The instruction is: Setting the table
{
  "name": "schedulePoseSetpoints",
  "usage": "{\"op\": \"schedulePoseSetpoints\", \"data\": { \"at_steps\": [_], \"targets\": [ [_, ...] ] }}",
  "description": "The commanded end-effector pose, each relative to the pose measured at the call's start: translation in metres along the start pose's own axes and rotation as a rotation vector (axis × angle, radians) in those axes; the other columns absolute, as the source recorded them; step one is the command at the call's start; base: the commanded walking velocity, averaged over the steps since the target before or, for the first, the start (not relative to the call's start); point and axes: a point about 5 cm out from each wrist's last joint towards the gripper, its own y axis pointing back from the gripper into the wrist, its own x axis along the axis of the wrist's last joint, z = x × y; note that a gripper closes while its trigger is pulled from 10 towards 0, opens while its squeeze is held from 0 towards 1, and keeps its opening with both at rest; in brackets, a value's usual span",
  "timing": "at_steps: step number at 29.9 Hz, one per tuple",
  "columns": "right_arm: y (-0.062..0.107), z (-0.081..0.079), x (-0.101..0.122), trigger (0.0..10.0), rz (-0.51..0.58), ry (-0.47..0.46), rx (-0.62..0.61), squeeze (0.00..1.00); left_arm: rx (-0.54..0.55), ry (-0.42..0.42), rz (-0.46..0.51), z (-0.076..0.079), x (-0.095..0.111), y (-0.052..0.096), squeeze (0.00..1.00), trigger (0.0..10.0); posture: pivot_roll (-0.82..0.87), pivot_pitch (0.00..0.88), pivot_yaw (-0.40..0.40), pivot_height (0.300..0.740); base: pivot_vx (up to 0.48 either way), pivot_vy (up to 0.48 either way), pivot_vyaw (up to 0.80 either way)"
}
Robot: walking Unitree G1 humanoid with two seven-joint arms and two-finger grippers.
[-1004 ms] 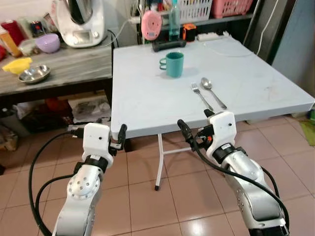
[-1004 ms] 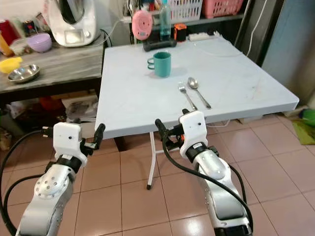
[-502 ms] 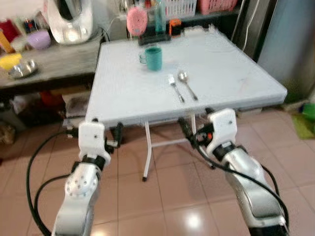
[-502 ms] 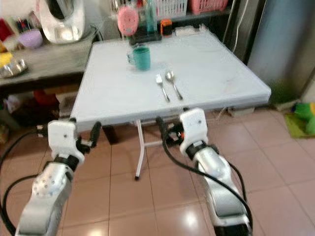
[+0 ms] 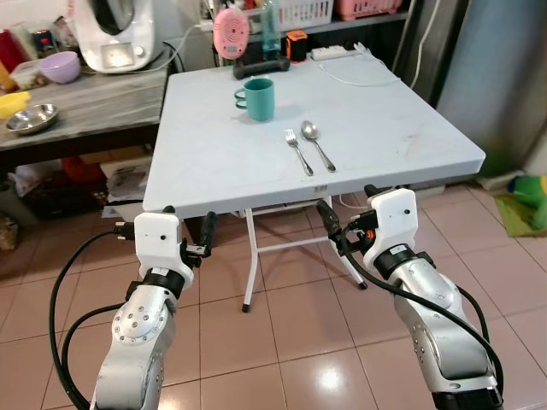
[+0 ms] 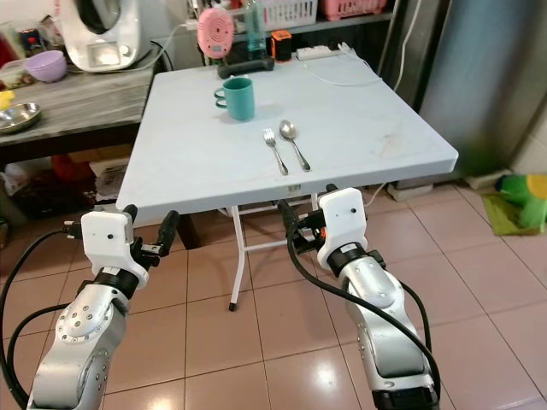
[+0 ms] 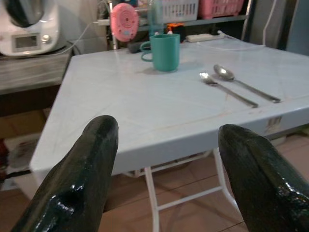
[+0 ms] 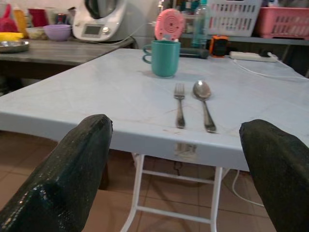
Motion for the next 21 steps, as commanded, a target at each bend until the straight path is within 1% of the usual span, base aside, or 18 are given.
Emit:
{"op": "schedulePoseSetpoints", "data": {
  "at_steps": [1,9,15,21],
  "targets": [
    [-0.0023,-0.0026,0.0019,10.0,0.007,0.002,0.009,0.00,-0.001,0.004,0.001,-0.0026,0.0020,-0.0003,0.00,10.0,-0.11,0.059,0.096,0.740,0.315,0.000,0.00],
    [-0.0027,-0.0027,0.0012,10.0,0.001,0.002,0.009,0.00,-0.003,0.007,-0.001,-0.0017,0.0018,-0.0001,0.00,10.0,-0.11,0.059,0.095,0.740,0.320,0.000,0.00],
    [-0.0040,-0.0032,0.0016,10.0,0.003,0.001,0.010,0.00,-0.008,0.012,-0.003,-0.0011,0.0013,0.0003,0.00,10.0,-0.10,0.056,0.093,0.740,0.328,0.000,-0.55],
    [-0.0052,-0.0041,0.0013,10.0,0.005,-0.001,0.011,0.00,-0.013,0.014,-0.006,-0.0011,0.0007,0.0002,0.00,10.0,-0.10,0.052,0.095,0.740,0.328,0.000,0.00]
  ]
}}
